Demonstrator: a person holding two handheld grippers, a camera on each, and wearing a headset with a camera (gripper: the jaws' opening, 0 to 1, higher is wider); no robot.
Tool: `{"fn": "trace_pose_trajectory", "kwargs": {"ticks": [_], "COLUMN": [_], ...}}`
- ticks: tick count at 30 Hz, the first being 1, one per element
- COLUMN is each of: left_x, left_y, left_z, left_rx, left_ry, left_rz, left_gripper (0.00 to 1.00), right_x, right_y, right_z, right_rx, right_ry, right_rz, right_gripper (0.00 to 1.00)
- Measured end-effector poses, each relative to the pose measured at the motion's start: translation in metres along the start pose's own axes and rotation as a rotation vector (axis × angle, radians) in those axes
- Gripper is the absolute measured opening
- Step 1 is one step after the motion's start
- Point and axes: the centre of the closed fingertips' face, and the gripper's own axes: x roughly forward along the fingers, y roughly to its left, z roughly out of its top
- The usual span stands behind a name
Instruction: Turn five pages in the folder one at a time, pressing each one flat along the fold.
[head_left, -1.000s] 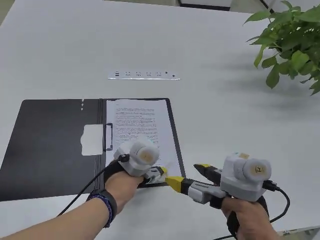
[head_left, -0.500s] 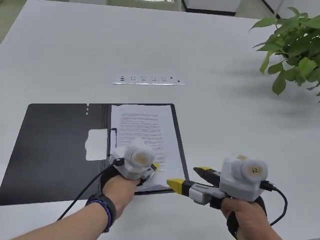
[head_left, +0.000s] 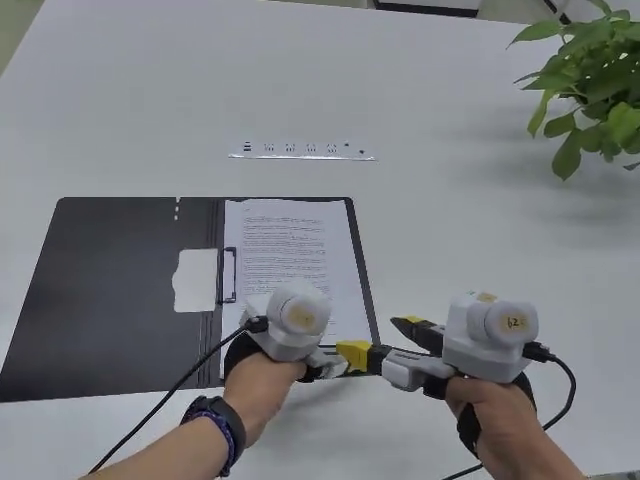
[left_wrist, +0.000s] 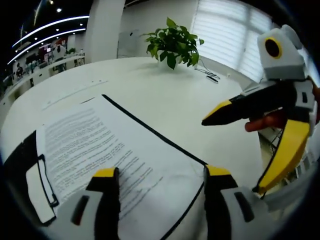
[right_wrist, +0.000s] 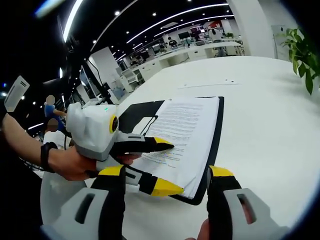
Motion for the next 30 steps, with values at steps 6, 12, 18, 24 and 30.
{"fn": "trace_pose_trajectory", "kwargs": {"ticks": [6, 12, 18, 24, 30], "left_x": [0.004, 0.001, -0.001, -0.001, -0.001], "left_y": [0.001, 0.007, 0.012, 0.011, 0.012], "left_z": [-0.006, -0.004, -0.002, -0.001, 0.0], "left_rx": [0.085, 0.074, 0.038, 0.025, 0.013], "left_ry": [0.032, 0.016, 0.004, -0.001, -0.007], "left_rz": [0.037, 0.054, 0.042, 0.032, 0.031], "left_gripper": [0.7, 0.64, 0.59, 0.59, 0.58], "right_x": [-0.001, 0.001, 0.012, 0.028, 0.04], "right_y": [-0.002, -0.003, -0.005, -0.005, -0.002], "right_z": [-0.001, 0.0, 0.001, 0.006, 0.014], "right_rx": [0.007, 0.007, 0.011, 0.009, 0.017], "right_ry": [-0.001, -0.004, 0.003, 0.012, 0.007], "right_rz": [-0.005, -0.001, 0.008, 0.042, 0.079], "right_gripper": [0.65, 0.65, 0.64, 0.64, 0.62]}}
